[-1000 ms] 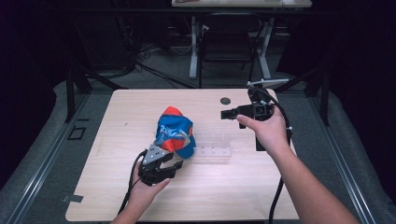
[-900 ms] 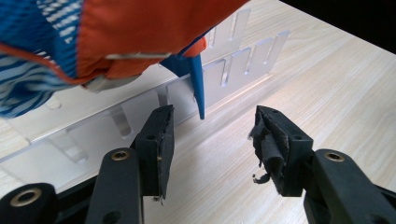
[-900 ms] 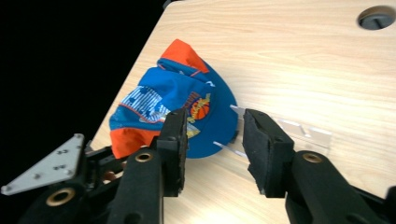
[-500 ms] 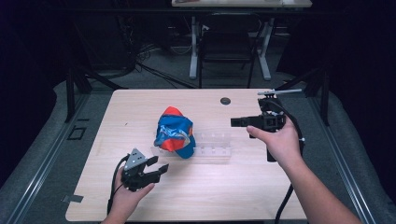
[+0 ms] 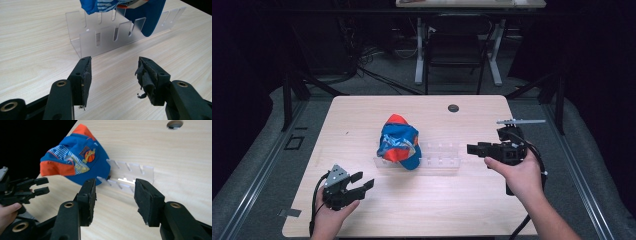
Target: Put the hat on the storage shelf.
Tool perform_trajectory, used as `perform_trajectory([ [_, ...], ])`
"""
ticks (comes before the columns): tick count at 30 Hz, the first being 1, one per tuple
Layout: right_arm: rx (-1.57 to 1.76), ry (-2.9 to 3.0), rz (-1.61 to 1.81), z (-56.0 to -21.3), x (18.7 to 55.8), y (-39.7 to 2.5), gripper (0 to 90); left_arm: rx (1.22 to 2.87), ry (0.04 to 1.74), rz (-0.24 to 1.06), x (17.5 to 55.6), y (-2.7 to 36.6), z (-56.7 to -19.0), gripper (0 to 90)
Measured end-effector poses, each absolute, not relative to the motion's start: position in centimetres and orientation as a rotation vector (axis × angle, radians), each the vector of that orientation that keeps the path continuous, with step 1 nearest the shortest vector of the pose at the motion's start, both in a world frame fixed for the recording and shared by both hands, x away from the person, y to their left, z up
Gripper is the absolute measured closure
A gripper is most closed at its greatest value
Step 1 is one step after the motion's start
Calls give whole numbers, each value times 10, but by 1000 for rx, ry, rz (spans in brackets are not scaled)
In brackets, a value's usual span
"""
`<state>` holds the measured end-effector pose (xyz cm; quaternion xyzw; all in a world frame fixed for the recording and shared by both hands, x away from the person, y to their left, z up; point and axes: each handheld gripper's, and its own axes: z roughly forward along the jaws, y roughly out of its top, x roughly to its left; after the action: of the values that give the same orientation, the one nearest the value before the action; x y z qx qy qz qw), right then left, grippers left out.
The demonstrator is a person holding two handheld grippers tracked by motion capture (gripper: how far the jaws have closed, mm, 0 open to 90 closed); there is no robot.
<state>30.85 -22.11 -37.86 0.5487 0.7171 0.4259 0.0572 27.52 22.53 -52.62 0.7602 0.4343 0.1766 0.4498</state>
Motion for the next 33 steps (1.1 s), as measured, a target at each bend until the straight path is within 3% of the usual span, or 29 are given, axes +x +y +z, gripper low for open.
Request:
perform_trajectory([
  [18,1655,2129,1326,-449,266,-226,504,1830,1170,424,272,256,-545,456],
  [33,1576,2059,1269,-515,254,-226,490,1825,1179,403,273,252,-554,456],
])
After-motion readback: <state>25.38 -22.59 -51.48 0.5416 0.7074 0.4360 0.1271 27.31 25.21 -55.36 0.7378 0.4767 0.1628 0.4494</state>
